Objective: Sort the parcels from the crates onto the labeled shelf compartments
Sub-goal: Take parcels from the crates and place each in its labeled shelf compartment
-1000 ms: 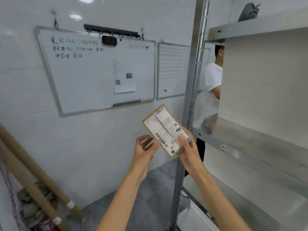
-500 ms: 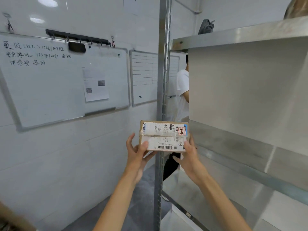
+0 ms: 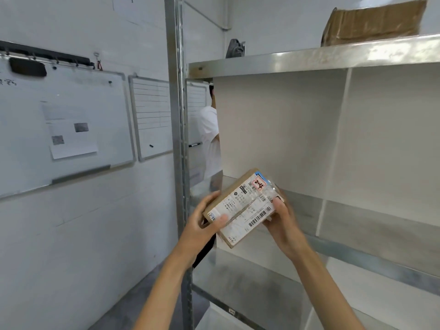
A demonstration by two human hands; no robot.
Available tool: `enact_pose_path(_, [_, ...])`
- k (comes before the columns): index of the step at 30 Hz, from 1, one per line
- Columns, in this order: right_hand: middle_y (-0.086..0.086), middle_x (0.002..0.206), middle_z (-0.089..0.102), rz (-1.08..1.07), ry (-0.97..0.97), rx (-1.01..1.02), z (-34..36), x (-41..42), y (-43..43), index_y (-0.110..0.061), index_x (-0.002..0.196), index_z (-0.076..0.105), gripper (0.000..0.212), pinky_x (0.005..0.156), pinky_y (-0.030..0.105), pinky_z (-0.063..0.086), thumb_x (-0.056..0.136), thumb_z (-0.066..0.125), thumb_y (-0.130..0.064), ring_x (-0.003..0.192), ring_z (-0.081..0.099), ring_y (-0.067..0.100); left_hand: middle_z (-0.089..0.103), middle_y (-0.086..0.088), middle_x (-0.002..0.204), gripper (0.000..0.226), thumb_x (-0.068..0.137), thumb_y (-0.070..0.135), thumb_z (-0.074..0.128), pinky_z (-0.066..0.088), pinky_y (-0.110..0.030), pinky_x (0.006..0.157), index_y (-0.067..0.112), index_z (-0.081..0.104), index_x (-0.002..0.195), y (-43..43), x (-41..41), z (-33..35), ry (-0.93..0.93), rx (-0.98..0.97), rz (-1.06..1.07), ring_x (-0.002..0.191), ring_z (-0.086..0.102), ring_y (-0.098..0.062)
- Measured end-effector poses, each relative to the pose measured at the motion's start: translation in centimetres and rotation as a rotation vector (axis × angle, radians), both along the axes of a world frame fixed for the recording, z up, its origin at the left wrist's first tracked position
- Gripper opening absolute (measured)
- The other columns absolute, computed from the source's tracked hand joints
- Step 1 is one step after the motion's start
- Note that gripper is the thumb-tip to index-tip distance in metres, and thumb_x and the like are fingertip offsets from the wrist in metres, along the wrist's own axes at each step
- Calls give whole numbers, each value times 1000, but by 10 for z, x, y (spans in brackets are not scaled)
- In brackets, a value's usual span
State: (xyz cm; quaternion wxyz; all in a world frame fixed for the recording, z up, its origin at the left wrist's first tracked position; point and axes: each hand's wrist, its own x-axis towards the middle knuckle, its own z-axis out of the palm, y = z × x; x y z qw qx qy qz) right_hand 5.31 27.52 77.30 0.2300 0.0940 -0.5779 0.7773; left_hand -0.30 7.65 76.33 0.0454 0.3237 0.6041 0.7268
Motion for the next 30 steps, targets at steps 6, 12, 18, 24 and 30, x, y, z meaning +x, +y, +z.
enact_pose_path(6, [13,135,51,-72,70,-75,8,26,-5,-26,146,27,63,86,38,52,89,56,-21,112,57,23,53,21,127,81,65,41,76,55,-32,86,44,36,135,19,26,-8,5,3,21,118,55,-4])
enact_pose_path(12, [7,126,63,-208,55,72,0,61,-7,-39,138,36,70,84,39,56,80,69,-19,114,62,26,54,24,125,70,74,39,76,47,-34,101,39,37,133,42,57,-26,86,-145,-16,122,48,2])
enact_pose_path(18, [-3,124,61,-456,12,181,-7,115,-5,-37,126,39,67,86,29,55,72,77,-32,113,63,16,47,21,123,67,70,72,58,44,-29,103,32,52,123,62,85,-20,148,-169,26,120,43,4])
enact_pose_path(24, [0,123,61,-745,0,217,-4,201,18,-27,122,46,52,87,23,53,79,75,-22,114,60,10,63,5,113,59,67,64,63,54,-33,87,29,60,114,113,147,-27,63,-89,-233,106,61,-10])
enact_pose_path(30, [1,129,59,-1016,-110,197,-14,317,41,-24,131,44,47,99,40,49,89,64,-26,122,55,17,66,8,105,47,73,51,63,52,-12,68,23,67,109,171,232,-30,91,-73,-480,92,63,2])
